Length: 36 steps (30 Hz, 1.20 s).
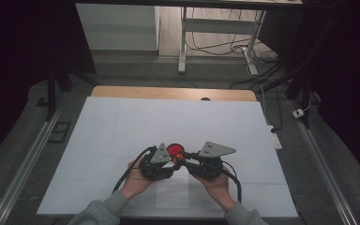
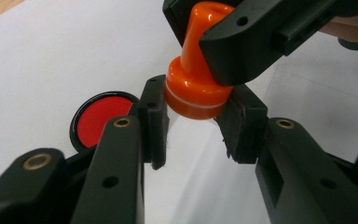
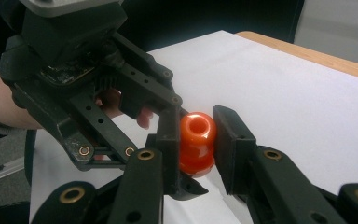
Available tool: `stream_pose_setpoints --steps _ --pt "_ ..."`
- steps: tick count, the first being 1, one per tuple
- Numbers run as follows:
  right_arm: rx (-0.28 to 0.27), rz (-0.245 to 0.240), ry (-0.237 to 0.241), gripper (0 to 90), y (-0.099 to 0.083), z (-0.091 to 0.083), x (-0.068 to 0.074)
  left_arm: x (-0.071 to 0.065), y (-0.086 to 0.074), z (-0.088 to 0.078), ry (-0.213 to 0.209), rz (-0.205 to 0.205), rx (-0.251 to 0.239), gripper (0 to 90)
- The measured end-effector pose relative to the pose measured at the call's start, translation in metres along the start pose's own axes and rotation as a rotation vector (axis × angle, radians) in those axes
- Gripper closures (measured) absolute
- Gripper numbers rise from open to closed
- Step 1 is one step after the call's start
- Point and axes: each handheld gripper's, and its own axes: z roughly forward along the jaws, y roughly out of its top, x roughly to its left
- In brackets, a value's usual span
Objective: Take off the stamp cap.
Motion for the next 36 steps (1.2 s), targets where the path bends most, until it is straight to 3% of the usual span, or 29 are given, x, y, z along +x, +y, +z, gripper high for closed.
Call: stream_pose_setpoints --steps 24,36 --pt "-0.003 0.010 0.001 72.0 -0.0012 0.0006 -0.0002 -0.0030 -0.0001 0.0013 0.024 0.026 0.009 64.7" --pt "-0.002 -0.009 -0.008 72.3 -0.0021 0.0007 0.0015 -0.0040 -0.0013 0.0015 0.034 0.049 0.009 65.2"
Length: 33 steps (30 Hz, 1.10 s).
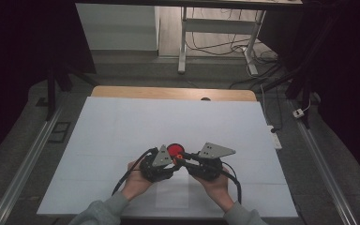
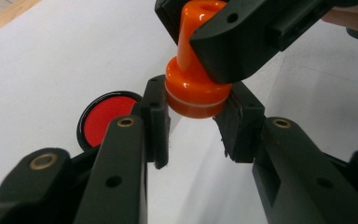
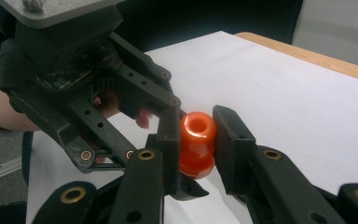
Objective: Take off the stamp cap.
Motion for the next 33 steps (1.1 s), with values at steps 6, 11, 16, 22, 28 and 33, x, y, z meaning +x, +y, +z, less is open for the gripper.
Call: stream_pose_setpoints --steps 6,11,16,22,28,33 --pt "0.005 -0.001 -0.007 72.4 -0.0006 0.0006 0.0009 0.0006 -0.0017 0.0017 -0.011 -0.009 0.001 65.4" --pt "0.001 -0.010 -0.012 72.6 -0.0008 0.0008 0.0018 0.0004 -0.0019 0.0016 -0.011 -0.010 0.001 65.4" --pt "0.004 -0.007 -0.010 72.7 -0.0009 0.0008 0.0017 0.0004 -0.0022 0.0020 -0.013 -0.009 0.003 65.4" --pt "0.009 -0.008 -0.008 72.9 -0.0014 0.0011 0.0016 0.0003 -0.0026 0.0028 -0.018 -0.008 0.008 65.5" --pt "0.003 -0.001 -0.004 72.9 -0.0013 0.0005 0.0013 0.0011 -0.0028 0.0021 -0.026 -0.010 0.000 65.5" --pt "-0.005 -0.001 -0.006 73.0 -0.0017 0.0004 0.0021 0.0008 -0.0031 0.0019 -0.027 -0.011 -0.003 65.5"
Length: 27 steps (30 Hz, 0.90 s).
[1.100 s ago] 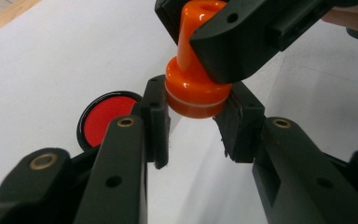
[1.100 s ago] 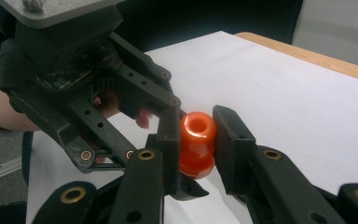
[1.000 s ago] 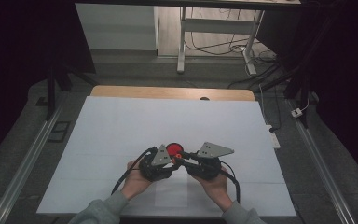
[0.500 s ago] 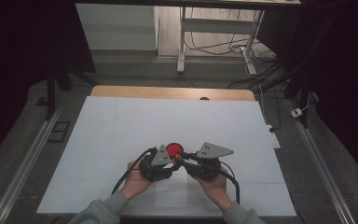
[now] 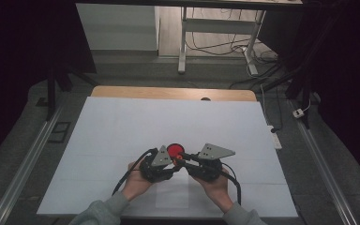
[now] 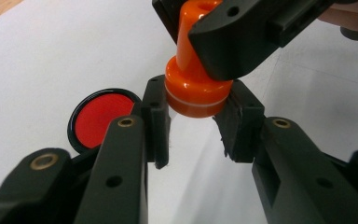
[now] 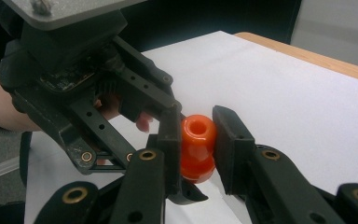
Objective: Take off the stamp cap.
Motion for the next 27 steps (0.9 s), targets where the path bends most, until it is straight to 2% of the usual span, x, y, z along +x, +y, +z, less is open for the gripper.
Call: stream_pose_setpoints --steps 5,27 --pt "-0.001 0.000 0.001 73.0 -0.0005 -0.0002 0.0000 -0.0014 0.0000 0.0000 0.013 0.015 0.003 65.5" --pt "-0.010 0.019 -0.006 73.0 -0.0024 -0.0004 -0.0001 -0.0007 -0.0020 0.0012 0.005 0.009 -0.006 65.6"
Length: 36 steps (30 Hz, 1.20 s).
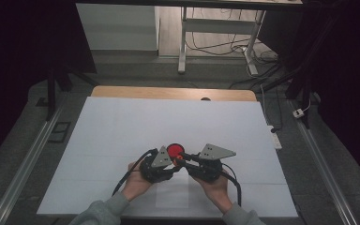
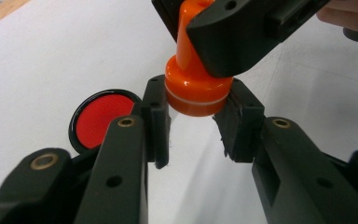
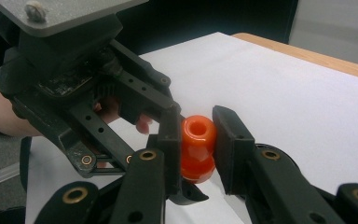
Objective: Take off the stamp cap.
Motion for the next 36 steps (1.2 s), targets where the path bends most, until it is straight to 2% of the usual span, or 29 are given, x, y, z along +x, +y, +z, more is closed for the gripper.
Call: stream_pose_setpoints --steps 6,7,8,10,11,14,21,36 --pt "0.008 0.000 0.004 73.1 -0.001 0.001 -0.001 -0.001 -0.001 0.001 0.006 0.007 0.005 65.7" --pt "0.006 0.004 0.007 73.2 0.000 0.000 -0.001 -0.003 -0.001 0.005 0.038 0.057 0.083 65.7" --pt "-0.034 0.008 -0.022 73.1 0.002 -0.004 -0.002 -0.005 -0.006 0.010 0.046 0.074 0.109 65.6" --pt "-0.071 0.015 -0.037 73.2 0.011 -0.016 -0.010 -0.003 -0.013 0.013 -0.009 0.006 0.074 65.6" --pt "-0.083 0.006 -0.050 73.2 0.015 -0.022 -0.012 -0.003 -0.011 0.011 -0.005 0.017 0.075 65.6" --pt "-0.100 0.022 -0.058 73.1 0.017 -0.032 -0.019 -0.001 -0.006 0.005 0.002 0.005 0.043 65.6" --pt "-0.082 0.025 -0.042 73.1 0.013 -0.028 -0.019 0.004 -0.008 0.002 0.002 -0.022 0.031 65.5" --pt "-0.080 0.027 -0.037 73.0 0.011 -0.026 -0.020 0.010 -0.010 -0.007 0.007 -0.041 0.013 65.4"
